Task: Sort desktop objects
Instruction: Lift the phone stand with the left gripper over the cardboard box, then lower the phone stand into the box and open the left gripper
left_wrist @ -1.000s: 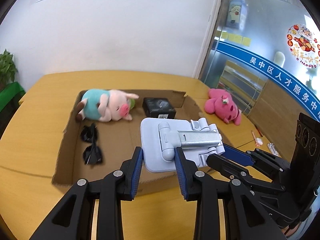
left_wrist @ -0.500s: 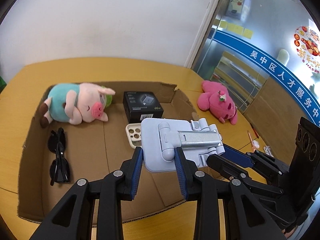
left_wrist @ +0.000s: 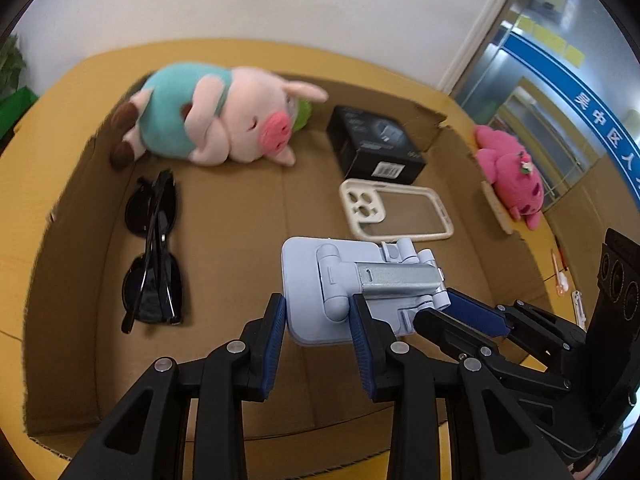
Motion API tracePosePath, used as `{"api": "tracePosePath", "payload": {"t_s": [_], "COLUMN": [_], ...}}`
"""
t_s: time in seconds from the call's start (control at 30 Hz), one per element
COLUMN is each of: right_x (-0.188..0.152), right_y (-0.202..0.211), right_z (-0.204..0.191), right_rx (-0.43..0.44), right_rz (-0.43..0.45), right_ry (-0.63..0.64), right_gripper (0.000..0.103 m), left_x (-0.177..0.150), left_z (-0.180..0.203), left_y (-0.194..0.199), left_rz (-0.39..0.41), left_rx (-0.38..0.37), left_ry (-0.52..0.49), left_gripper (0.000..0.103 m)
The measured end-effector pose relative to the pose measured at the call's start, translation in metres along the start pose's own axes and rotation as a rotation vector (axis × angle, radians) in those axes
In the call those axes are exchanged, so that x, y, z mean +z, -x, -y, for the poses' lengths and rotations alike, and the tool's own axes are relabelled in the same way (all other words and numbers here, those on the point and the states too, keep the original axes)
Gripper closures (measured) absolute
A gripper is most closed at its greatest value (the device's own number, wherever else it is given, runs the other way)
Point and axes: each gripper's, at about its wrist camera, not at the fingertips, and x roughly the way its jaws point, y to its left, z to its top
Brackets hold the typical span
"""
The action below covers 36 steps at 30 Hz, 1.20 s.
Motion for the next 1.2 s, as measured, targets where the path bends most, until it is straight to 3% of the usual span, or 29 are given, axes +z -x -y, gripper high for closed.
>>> {"api": "tracePosePath", "payload": {"t_s": [0.2,0.3,0.4,0.47,0.5,0.53,0.6,0.63,0.73,0.83,0.9,0.97,1.1,1.2], "right_x": [-0.007,-0.01,-0.009,-0.009,-0.01,-0.01,-0.017,-0.022,-0.039,-0.054,-0.062,-0.065,-0.068,-0.072], "right_y": [-0.027,-0.031,-0.025,-0.016,-0.005,0.003,0.028,0.039,0.058,0.053,0.052,0.055,0.055,0.054], "right_z": [-0.001,0.005,0.0,-0.004,-0.006,-0.007,-0.006,-0.005,-0.002,0.008,0.012,0.011,0.01,0.007], "right_rx": [-0.013,0.014,-0.021,-0.025,-0.041,-0.048,-0.079,-0.104,-0.193,-0.276,-0.311,-0.325,-0.343,-0.365], "right_rz": [-0.113,-0.12,-0.085,-0.045,0.0,0.033,0.146,0.199,0.287,0.296,0.317,0.344,0.383,0.434], "right_ry": [-0.012,-0.053,-0.01,0.014,0.031,0.036,0.026,0.019,0.017,0.0,0.003,0.002,0.006,0.015], "right_gripper": [0.075,0.076,0.076,0.074,0.067,0.06,0.027,0.022,0.021,0.021,0.021,0.02,0.017,0.015], "left_x": [-0.007,-0.013,-0.016,-0.016,-0.017,-0.018,-0.022,-0.024,-0.04,-0.058,-0.065,-0.072,-0.079,-0.077], "left_z": [-0.011,-0.011,-0.009,-0.008,-0.007,-0.006,-0.004,-0.004,-0.003,-0.006,-0.011,-0.006,-0.008,-0.012], "left_y": [-0.027,-0.033,-0.032,-0.021,-0.012,-0.003,0.017,0.023,0.043,0.043,0.033,0.024,0.023,0.022], "left_rz": [-0.105,-0.126,-0.109,-0.062,-0.022,0.022,0.126,0.166,0.325,0.431,0.444,0.477,0.561,0.563], "left_rx": [0.033,0.062,0.079,0.092,0.098,0.105,0.128,0.134,0.157,0.198,0.237,0.311,0.319,0.337], "left_ry": [0.034,0.026,0.012,0.005,-0.001,-0.007,-0.022,-0.03,-0.061,-0.072,-0.075,-0.152,-0.152,-0.135], "left_gripper": [0.069,0.069,0.07,0.061,0.055,0.043,0.035,0.032,0.023,0.02,0.02,0.019,0.015,0.009]}}
